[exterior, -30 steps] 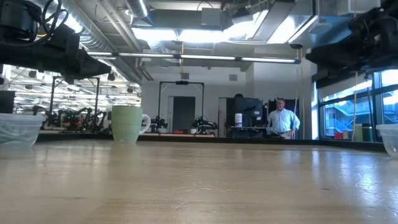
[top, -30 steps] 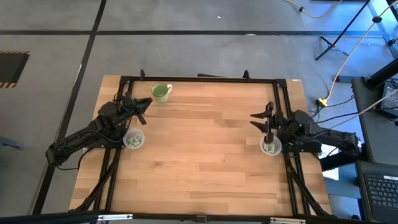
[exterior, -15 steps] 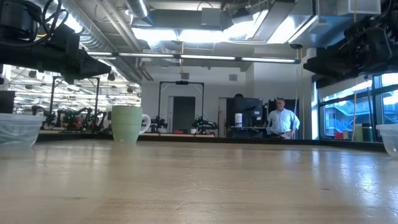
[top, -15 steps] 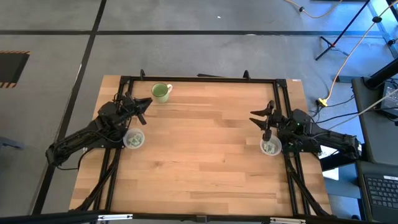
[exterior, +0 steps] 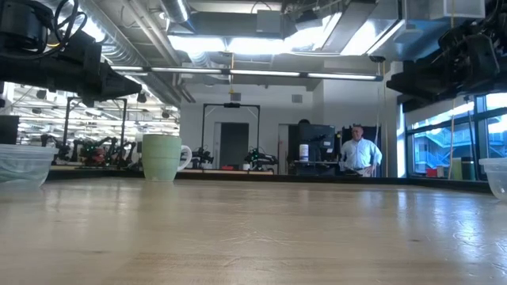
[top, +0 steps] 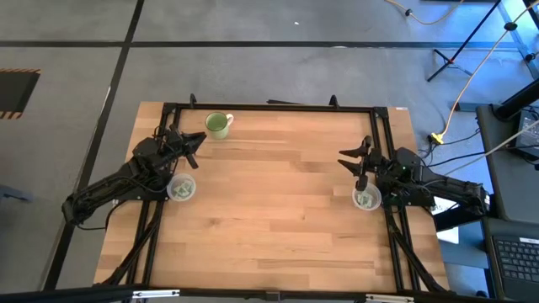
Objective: Pick and place items into bin
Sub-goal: Return to Home Position
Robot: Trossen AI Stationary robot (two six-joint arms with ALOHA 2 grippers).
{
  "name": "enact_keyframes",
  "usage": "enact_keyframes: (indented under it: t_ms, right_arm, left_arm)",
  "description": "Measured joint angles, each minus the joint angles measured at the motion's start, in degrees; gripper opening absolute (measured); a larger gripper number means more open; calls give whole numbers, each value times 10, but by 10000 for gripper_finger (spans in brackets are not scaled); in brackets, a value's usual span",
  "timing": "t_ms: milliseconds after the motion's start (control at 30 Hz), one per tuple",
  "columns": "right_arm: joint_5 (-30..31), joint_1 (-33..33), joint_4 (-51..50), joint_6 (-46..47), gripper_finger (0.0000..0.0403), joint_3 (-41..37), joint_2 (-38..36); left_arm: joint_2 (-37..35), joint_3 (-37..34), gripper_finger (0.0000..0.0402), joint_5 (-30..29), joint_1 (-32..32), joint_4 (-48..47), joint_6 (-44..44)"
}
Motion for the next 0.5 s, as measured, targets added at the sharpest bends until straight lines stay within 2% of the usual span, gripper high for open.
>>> enact_keyframes:
  t_ms: [500]
  right_arm:
    - [0,0,0,0,149,0,0]
  left_arm:
    - [0,0,51,0,0,0,0]
